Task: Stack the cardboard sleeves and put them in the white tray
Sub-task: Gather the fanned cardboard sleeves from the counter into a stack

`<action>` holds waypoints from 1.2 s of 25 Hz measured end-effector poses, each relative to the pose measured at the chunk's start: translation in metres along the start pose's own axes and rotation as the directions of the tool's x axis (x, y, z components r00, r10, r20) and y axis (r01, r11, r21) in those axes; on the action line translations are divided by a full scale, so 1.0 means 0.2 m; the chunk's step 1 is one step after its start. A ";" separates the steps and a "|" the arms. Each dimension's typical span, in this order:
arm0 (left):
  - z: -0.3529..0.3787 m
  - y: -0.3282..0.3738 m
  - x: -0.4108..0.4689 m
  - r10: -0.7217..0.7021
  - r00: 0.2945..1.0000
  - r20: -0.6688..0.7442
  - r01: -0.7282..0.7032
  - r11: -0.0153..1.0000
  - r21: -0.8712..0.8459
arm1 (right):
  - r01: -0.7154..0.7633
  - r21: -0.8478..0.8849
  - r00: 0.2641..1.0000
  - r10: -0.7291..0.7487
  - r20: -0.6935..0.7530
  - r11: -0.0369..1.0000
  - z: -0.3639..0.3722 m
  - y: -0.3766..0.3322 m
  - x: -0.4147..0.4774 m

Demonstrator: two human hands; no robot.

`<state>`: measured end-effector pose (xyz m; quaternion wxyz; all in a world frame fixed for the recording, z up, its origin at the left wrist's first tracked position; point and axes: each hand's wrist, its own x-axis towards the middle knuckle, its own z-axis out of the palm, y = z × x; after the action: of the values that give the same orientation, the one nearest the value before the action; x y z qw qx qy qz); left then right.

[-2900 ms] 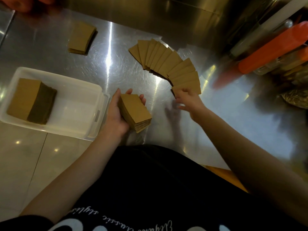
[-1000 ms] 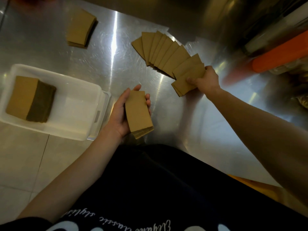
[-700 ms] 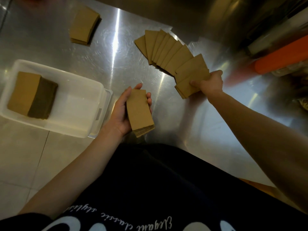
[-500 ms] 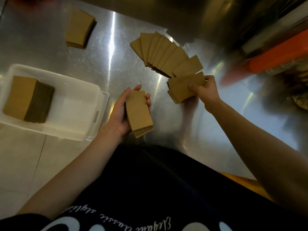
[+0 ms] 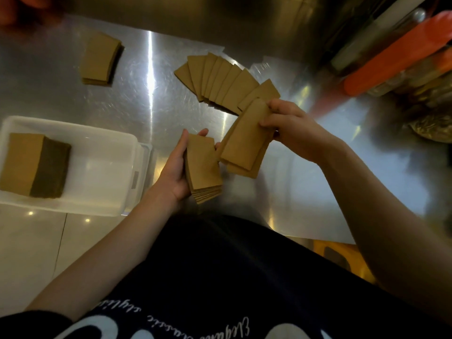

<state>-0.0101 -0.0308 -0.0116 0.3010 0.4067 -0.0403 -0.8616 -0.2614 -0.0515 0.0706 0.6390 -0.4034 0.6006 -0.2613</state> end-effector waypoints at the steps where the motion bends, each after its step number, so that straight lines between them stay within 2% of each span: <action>1: 0.01 0.00 0.00 -0.014 1.000 0.002 0.014 0.999 0.034 | 0.009 -0.023 1.000 -0.008 0.027 1.000 0.04 -0.03 -0.02; 6: 0.02 -0.01 -0.01 -0.107 0.990 0.096 0.101 0.993 0.065 | 0.046 -0.253 0.995 -0.023 0.093 0.966 0.27 -0.09 -0.01; 11: 0.02 -0.01 -0.03 -0.090 0.991 0.100 0.082 0.993 0.088 | 0.143 -0.583 0.983 -0.185 -0.012 0.799 0.42 -0.06 0.01; 16: 0.01 0.01 -0.05 -0.060 0.991 0.117 0.051 0.996 0.079 | 0.213 -0.756 0.955 -0.296 0.026 0.619 0.48 -0.02 0.02; 22: 0.02 0.02 -0.06 -0.068 0.989 0.130 0.048 0.987 0.154 | 0.238 -0.810 0.926 -0.377 0.022 0.536 0.50 0.03 0.00; 26: 0.00 0.02 -0.05 -0.065 0.990 0.125 0.046 0.988 0.151 | 0.258 -0.780 0.907 -0.421 -0.008 0.570 0.49 0.07 0.03; 30: -0.01 0.04 -0.04 -0.011 0.981 0.194 0.007 1.000 0.019 | 0.212 -0.623 0.889 -0.414 -0.198 0.753 0.37 0.10 0.10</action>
<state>-0.0008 -0.0318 -0.0044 0.2881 0.3237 -0.0755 -0.8981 -0.1891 -0.0421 0.0388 0.3220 -0.6275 0.6704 -0.2304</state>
